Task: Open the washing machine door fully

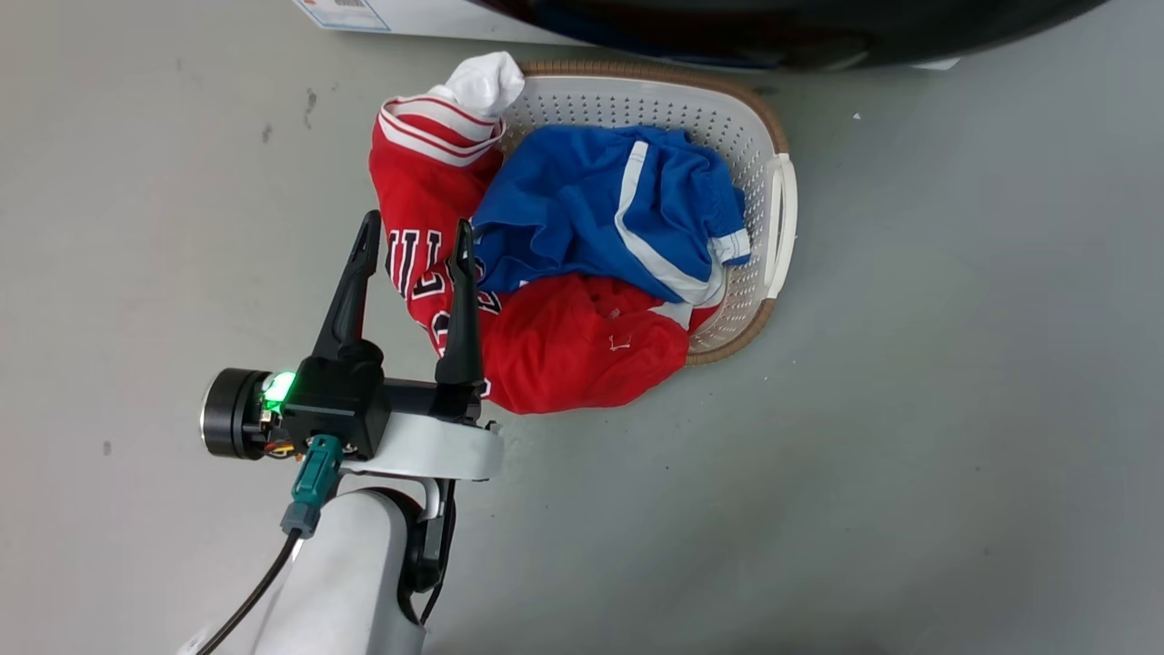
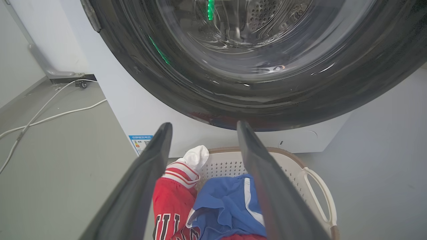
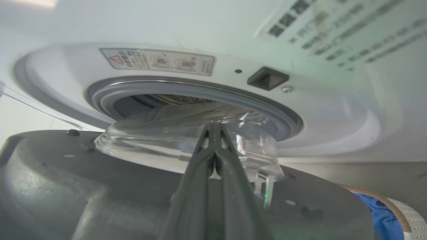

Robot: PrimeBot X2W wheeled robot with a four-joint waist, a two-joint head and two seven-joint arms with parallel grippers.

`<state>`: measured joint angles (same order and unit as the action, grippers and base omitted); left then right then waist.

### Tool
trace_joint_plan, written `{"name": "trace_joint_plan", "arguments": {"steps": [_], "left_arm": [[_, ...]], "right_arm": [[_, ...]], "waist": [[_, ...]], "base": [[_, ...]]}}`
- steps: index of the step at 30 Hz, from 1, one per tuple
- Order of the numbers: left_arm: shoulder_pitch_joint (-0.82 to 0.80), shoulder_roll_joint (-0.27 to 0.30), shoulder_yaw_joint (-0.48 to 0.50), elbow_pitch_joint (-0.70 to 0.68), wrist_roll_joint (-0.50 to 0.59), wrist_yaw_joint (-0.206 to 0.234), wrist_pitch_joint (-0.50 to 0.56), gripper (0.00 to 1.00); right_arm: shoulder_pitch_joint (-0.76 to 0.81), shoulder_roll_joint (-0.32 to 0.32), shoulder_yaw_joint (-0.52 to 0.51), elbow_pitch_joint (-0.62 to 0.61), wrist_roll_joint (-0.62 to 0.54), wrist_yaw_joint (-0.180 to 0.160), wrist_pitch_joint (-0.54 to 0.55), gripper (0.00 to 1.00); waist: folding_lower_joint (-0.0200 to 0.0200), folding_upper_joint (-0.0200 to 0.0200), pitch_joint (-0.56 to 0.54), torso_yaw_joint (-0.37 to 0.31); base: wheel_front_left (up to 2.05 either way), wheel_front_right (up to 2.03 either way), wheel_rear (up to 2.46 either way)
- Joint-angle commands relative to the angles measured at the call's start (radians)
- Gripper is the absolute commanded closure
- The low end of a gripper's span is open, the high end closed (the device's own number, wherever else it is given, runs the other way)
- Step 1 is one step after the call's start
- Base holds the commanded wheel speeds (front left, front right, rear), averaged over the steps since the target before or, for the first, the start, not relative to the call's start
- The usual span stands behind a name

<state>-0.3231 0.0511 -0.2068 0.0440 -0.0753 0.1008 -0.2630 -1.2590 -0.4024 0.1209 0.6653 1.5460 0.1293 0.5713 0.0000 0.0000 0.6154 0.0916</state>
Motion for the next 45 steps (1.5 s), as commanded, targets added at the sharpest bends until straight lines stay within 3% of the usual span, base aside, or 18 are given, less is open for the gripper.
{"name": "trace_joint_plan", "arguments": {"steps": [1,14,32,45], "left_arm": [[0.003,-0.001,0.004,0.003,-0.002,0.0,-0.003,0.0],[0.052,-0.001,0.036,0.017,0.014,-0.013,-0.003,0.0],[0.144,-0.001,0.057,0.035,0.024,-0.025,-0.003,0.0],[0.211,-0.001,0.066,0.041,0.03,-0.027,-0.003,0.0]], "right_arm": [[0.024,0.015,0.008,-0.014,0.0,0.002,0.011,1.0],[0.225,0.03,0.041,-0.152,0.035,0.003,0.094,1.0],[0.582,0.105,0.147,-0.46,0.118,0.003,0.216,1.0],[0.765,0.152,0.248,-0.61,0.138,0.003,0.229,1.0]], "waist": [[0.0,0.0,-0.01,-0.004],[0.0,0.0,-0.097,-0.051],[0.0,0.0,-0.248,-0.076],[0.0,0.0,-0.34,-0.078]], "base": [[0.0,0.0,0.0],[0.0,0.0,0.0],[0.0,0.0,0.0],[0.0,0.0,0.0]]}}
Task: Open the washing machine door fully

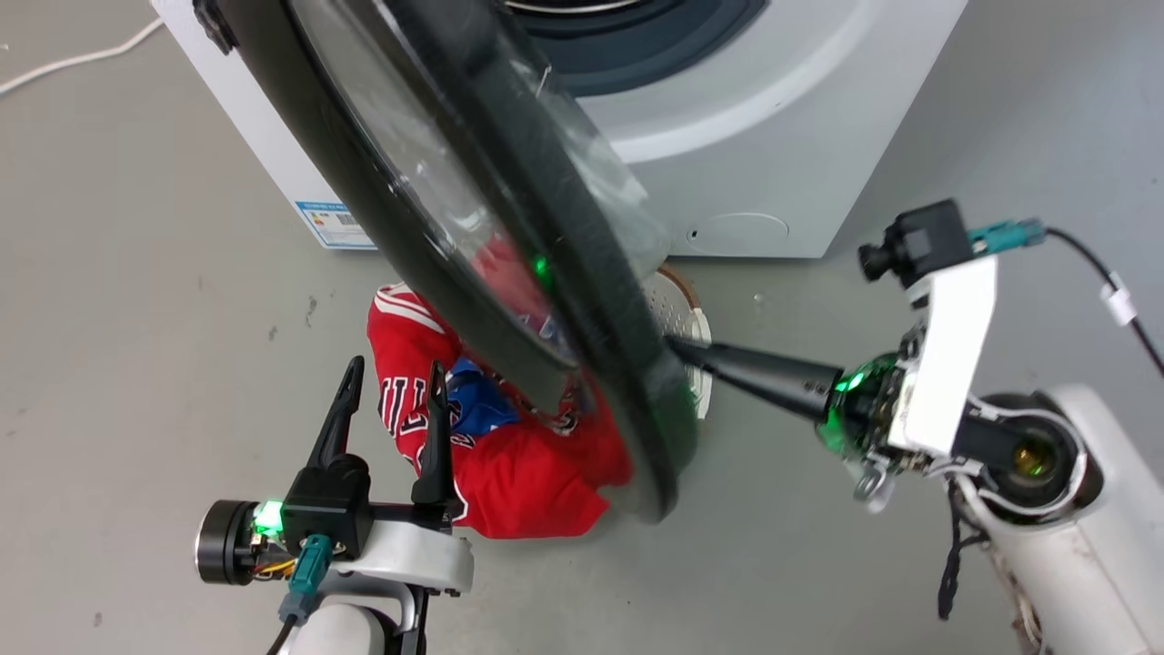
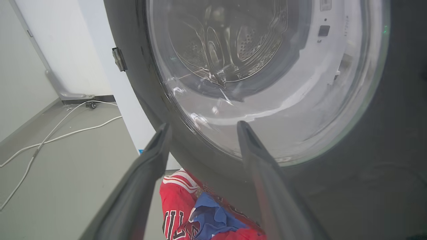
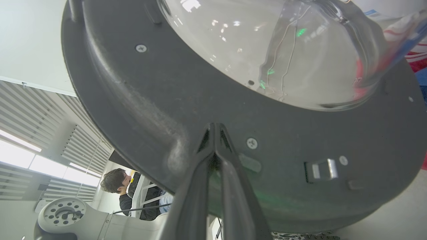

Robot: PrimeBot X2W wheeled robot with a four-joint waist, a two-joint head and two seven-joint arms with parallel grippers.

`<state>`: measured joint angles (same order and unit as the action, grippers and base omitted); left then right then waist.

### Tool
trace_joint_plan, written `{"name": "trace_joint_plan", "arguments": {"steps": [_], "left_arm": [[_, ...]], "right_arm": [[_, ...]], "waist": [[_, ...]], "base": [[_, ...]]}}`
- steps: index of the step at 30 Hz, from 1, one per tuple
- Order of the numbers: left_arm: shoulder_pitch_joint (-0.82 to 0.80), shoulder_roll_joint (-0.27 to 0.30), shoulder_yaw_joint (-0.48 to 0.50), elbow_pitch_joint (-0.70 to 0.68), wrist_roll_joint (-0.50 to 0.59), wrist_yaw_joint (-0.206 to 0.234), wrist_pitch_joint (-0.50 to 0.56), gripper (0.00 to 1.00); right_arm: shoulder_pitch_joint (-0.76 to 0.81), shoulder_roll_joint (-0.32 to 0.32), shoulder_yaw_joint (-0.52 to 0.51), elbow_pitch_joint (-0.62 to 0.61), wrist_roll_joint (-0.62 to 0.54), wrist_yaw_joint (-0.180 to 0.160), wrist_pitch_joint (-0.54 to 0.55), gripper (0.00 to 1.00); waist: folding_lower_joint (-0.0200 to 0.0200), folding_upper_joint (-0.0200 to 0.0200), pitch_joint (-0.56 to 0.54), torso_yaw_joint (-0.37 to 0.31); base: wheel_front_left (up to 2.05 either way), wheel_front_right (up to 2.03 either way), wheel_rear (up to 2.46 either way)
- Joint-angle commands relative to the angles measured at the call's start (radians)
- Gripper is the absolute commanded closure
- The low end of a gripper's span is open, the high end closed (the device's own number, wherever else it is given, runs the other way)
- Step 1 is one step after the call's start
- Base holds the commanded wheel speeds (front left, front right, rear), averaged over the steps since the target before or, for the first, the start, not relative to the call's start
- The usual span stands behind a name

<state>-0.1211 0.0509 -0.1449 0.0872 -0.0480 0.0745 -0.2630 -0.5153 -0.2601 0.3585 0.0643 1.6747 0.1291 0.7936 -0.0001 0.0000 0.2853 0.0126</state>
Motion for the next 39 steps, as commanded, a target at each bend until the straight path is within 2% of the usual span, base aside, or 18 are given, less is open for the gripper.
{"name": "trace_joint_plan", "arguments": {"steps": [1,19,26,36,37,39], "left_arm": [[0.013,-0.001,0.004,-0.002,0.003,-0.001,-0.003,0.0],[0.059,-0.001,0.002,0.004,-0.008,0.009,-0.003,0.0],[0.085,-0.001,0.006,0.008,-0.011,0.013,-0.003,0.0],[0.137,-0.001,0.018,0.006,-0.017,0.017,-0.003,0.0],[0.142,-0.001,0.019,0.005,-0.017,0.017,-0.003,0.0],[0.15,-0.001,0.024,0.005,-0.017,0.016,-0.003,0.0]], "right_arm": [[0.029,0.011,0.015,-0.013,0.011,0.003,0.007,1.0],[0.133,0.069,0.09,0.016,0.028,0.003,-0.018,1.0],[0.208,0.074,0.05,0.027,0.06,0.003,-0.072,1.0],[0.38,0.102,-0.108,-0.02,0.132,0.003,-0.221,1.0],[0.394,0.108,-0.13,-0.024,0.141,0.003,-0.24,0.98],[0.418,0.114,-0.169,-0.037,0.15,0.003,-0.266,0.81]], "waist": [[0.0001,0.0,-0.015,0.002],[0.0001,0.0,-0.081,0.013],[0.0001,0.0,-0.119,0.012],[0.0001,0.0,-0.192,-0.004],[0.0001,0.0,-0.198,-0.006],[0.0001,0.0,-0.209,-0.01]], "base": [[0.0,0.0,0.0],[0.0,0.0,0.0],[0.0,0.0,0.0],[0.0,0.0,0.0],[0.0,0.0,0.0],[0.0,0.0,0.0]]}}
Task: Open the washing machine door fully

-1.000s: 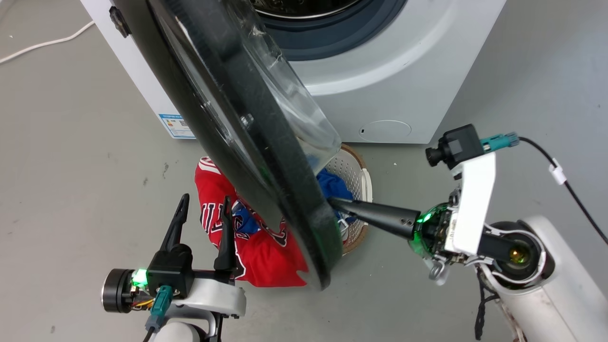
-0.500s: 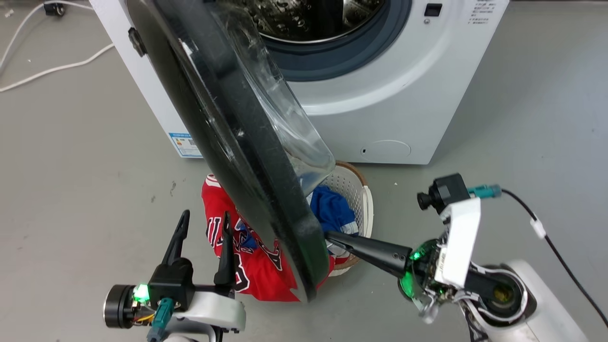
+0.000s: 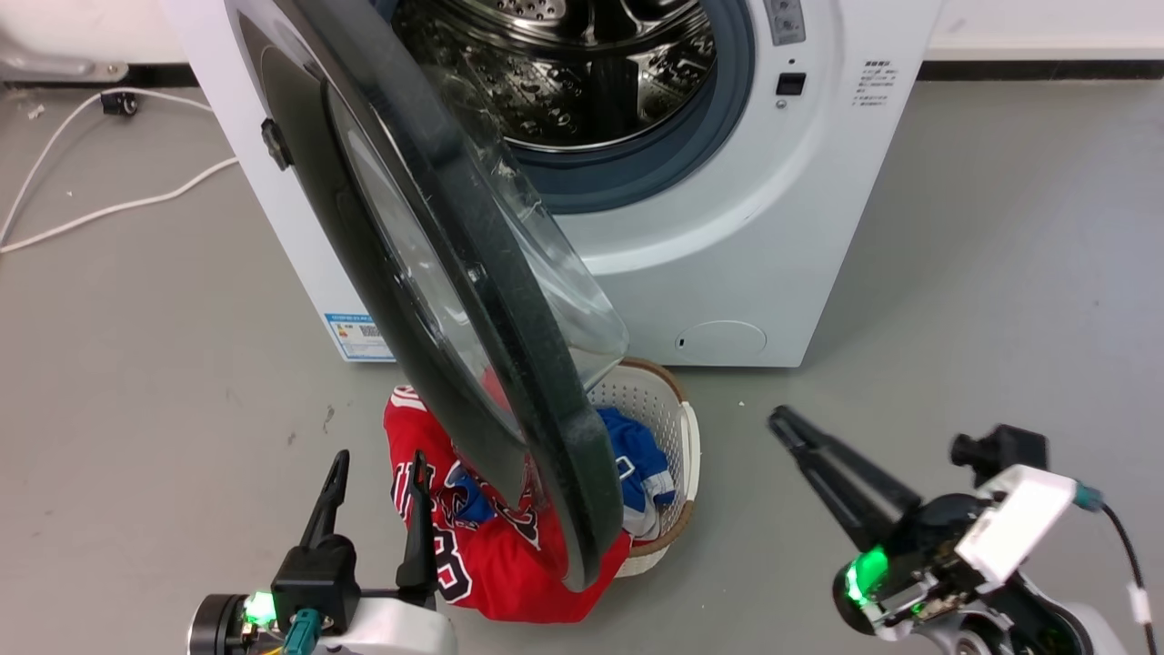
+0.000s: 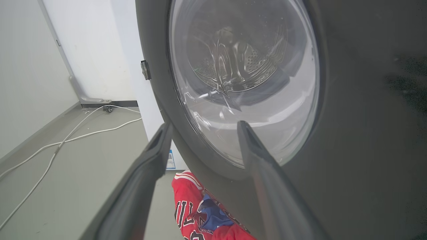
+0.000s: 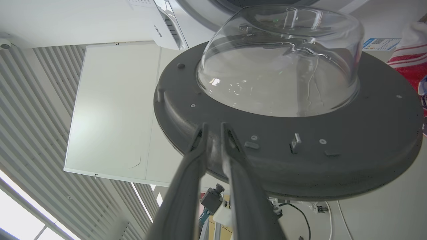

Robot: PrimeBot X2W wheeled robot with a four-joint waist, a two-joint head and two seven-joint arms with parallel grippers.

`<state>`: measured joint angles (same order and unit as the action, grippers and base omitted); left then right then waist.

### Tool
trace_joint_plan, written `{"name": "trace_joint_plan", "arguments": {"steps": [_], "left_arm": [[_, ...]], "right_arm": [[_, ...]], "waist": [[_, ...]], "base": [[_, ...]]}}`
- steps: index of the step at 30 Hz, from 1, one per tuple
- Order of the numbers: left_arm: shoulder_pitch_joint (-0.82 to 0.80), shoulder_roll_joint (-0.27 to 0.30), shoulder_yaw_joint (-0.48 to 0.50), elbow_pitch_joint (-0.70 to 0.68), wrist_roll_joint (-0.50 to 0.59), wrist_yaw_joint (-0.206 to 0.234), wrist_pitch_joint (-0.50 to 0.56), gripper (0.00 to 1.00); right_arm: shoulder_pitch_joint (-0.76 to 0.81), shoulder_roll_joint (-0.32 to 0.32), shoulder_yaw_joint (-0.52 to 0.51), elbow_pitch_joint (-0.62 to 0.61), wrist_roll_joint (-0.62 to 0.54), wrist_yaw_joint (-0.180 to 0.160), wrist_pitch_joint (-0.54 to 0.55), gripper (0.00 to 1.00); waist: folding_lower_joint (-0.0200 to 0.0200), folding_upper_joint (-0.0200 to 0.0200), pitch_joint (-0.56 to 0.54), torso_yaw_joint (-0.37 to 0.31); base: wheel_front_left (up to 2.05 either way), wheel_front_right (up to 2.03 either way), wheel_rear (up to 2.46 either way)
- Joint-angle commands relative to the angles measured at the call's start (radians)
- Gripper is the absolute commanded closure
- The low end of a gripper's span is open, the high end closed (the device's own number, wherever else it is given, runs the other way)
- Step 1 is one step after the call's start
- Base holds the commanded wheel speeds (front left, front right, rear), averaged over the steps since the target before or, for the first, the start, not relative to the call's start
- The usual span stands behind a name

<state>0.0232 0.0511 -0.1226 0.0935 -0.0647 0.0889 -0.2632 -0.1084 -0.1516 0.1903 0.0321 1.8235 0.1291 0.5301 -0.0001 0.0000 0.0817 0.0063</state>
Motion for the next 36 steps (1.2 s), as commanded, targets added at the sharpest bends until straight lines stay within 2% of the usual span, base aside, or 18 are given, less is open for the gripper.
{"name": "trace_joint_plan", "arguments": {"steps": [1,2,3,4,8,11,16,19,23,25,27,33,36], "left_arm": [[0.012,-0.001,0.004,-0.002,0.0,0.001,-0.002,0.0],[0.017,-0.001,0.005,-0.002,0.001,0.0,-0.003,0.0],[0.021,-0.001,0.005,-0.002,0.001,0.0,-0.003,0.0],[0.025,-0.001,0.006,-0.002,0.002,-0.002,-0.003,0.0],[0.043,-0.001,0.009,-0.002,0.002,-0.003,-0.003,0.0],[0.057,-0.001,0.01,-0.006,0.001,-0.003,-0.002,0.0],[0.064,-0.001,0.015,-0.01,0.001,-0.005,-0.003,0.0],[0.064,-0.001,0.017,-0.01,0.003,-0.006,-0.003,0.0],[0.064,-0.001,0.018,-0.01,0.004,-0.007,-0.003,0.0],[0.066,-0.001,0.018,-0.01,0.004,-0.008,-0.002,0.0],[0.066,-0.002,0.018,-0.009,0.003,-0.006,-0.003,0.0],[0.065,-0.001,0.014,-0.012,0.0,-0.004,-0.003,0.0],[0.061,-0.001,0.012,-0.011,-0.002,-0.003,-0.003,0.0]], "right_arm": [[0.022,0.01,-0.02,-0.011,0.007,0.003,-0.016,0.7],[0.033,0.015,-0.04,-0.017,0.01,0.003,-0.031,0.53],[0.042,0.019,-0.056,-0.023,0.007,0.003,-0.046,0.09],[0.052,0.025,-0.079,-0.03,0.008,0.003,-0.065,0.0],[0.086,0.048,-0.158,-0.055,0.011,0.003,-0.132,0.0],[0.1,0.059,-0.226,-0.078,-0.032,0.003,-0.216,0.0],[0.091,0.083,-0.31,-0.128,-0.19,0.003,-0.413,0.0],[0.088,0.062,-0.304,-0.171,-0.383,0.003,-0.537,0.0],[0.107,0.001,-0.207,-0.192,-0.71,0.003,-0.723,0.0],[0.112,-0.004,-0.171,-0.183,-0.814,0.003,-0.77,0.0],[0.11,-0.027,-0.156,-0.176,-0.954,0.003,-0.789,0.0],[0.101,0.021,-0.211,-0.2,-1.373,0.003,-0.794,0.0],[0.12,0.041,-0.219,-0.196,-1.528,0.002,-0.795,0.0]], "waist": [[0.0001,0.0,-0.011,-0.006],[0.0001,0.0,-0.017,-0.007],[0.0001,0.0,-0.023,-0.008],[0.0001,0.0,-0.03,-0.009],[0.0001,0.0,-0.054,-0.012],[0.0001,0.0,-0.065,-0.014],[0.0001,0.0,-0.072,-0.018],[0.0001,0.0,-0.074,-0.018],[0.0001,0.0,-0.075,-0.021],[0.0001,0.0,-0.076,-0.022],[0.0001,0.0,-0.076,-0.023],[0.0001,0.0,-0.071,-0.023],[0.0001,0.0,-0.069,-0.021]], "base": [[0.0,0.0,0.0],[0.0,0.0,0.0],[0.0,0.0,0.0],[0.0,0.0,0.0],[0.0,0.0,0.0],[0.0,0.0,0.0],[0.0,0.0,0.0],[0.0,0.0,0.0],[0.0,0.0,0.0],[0.0,0.0,0.0],[0.0,0.0,0.0],[0.0,0.0,0.0],[0.0,0.0,0.0]]}}
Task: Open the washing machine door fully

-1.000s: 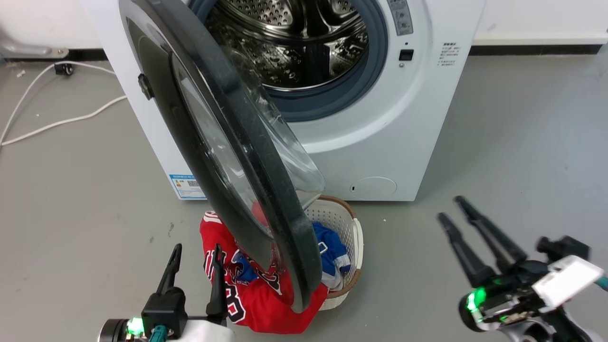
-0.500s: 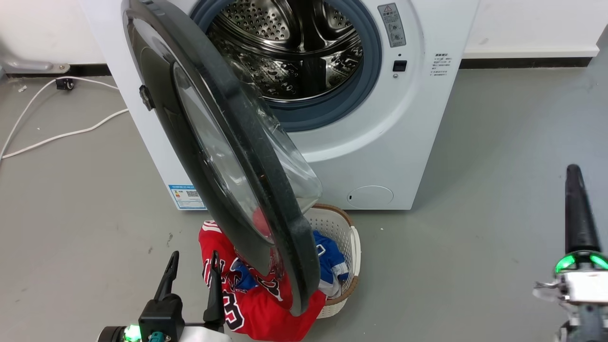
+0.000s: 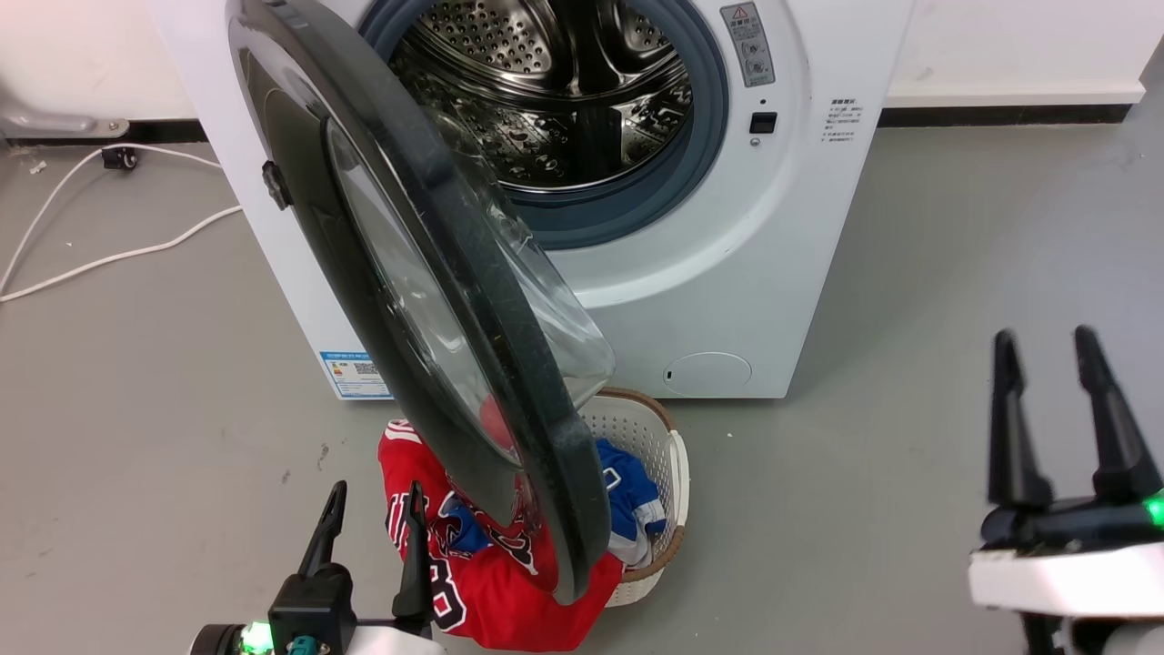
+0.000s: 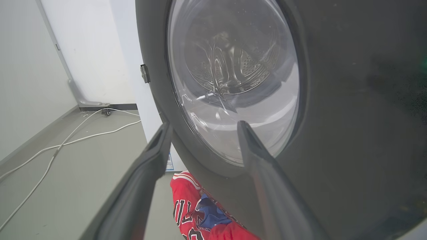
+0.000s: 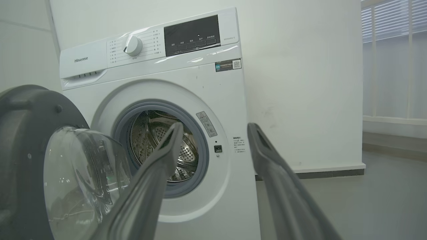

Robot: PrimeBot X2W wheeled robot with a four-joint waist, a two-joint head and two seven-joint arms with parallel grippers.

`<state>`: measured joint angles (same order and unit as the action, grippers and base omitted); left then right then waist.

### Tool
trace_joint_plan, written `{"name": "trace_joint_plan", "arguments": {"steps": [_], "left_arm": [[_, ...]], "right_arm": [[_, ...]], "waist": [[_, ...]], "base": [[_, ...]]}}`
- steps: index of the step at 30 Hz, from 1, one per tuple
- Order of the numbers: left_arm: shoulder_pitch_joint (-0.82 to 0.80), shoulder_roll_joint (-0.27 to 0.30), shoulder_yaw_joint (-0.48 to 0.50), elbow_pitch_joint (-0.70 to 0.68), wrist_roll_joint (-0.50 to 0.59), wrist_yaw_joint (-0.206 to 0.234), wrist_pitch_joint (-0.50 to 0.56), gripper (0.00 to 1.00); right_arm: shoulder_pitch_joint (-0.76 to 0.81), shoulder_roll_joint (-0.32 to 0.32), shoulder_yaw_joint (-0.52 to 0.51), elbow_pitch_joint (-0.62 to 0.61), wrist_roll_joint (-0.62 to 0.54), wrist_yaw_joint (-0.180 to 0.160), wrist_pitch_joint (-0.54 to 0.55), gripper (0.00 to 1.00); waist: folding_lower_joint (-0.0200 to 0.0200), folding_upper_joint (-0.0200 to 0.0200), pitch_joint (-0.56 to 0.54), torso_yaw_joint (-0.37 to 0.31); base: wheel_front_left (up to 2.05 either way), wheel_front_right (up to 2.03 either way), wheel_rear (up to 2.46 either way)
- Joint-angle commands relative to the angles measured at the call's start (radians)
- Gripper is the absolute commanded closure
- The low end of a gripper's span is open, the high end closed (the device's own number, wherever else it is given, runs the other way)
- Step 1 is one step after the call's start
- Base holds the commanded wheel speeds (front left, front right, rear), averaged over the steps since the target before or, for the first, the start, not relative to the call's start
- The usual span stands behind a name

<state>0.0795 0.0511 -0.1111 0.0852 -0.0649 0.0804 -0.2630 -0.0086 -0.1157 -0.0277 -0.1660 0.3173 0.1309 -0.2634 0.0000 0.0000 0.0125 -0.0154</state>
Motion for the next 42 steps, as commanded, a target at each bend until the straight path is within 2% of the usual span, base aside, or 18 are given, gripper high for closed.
{"name": "trace_joint_plan", "arguments": {"steps": [1,6,11,24,42], "left_arm": [[0.003,-0.001,0.0,-0.002,-0.002,0.006,-0.003,0.0],[-0.001,-0.001,-0.002,-0.001,0.0,0.006,-0.003,0.0],[-0.001,-0.001,-0.002,-0.002,0.003,0.006,-0.003,0.0],[0.012,-0.001,0.001,-0.013,0.009,0.007,-0.003,0.0],[0.018,-0.001,0.004,-0.02,0.012,0.018,-0.003,0.0]], "right_arm": [[0.024,0.007,0.003,0.006,-0.074,0.0,-0.001,0.0],[0.063,0.037,0.011,0.056,-0.226,0.0,-0.001,0.0],[0.096,0.058,0.02,0.133,-0.259,0.0,-0.002,0.0],[0.147,0.067,0.028,0.156,-0.198,0.0,-0.002,0.0],[0.15,0.067,0.041,0.165,-0.177,0.0,-0.002,0.0]], "waist": [[0.0,0.0,0.001,0.002],[0.0,0.0,0.001,0.005],[0.0,0.0,-0.002,0.006],[0.0,0.0,-0.011,0.009],[0.0,0.0,-0.02,0.007]], "base": [[0.0,0.0,0.0],[0.0,0.0,0.0],[0.0,0.0,0.0],[0.0,0.0,0.0],[0.0,0.0,0.0]]}}
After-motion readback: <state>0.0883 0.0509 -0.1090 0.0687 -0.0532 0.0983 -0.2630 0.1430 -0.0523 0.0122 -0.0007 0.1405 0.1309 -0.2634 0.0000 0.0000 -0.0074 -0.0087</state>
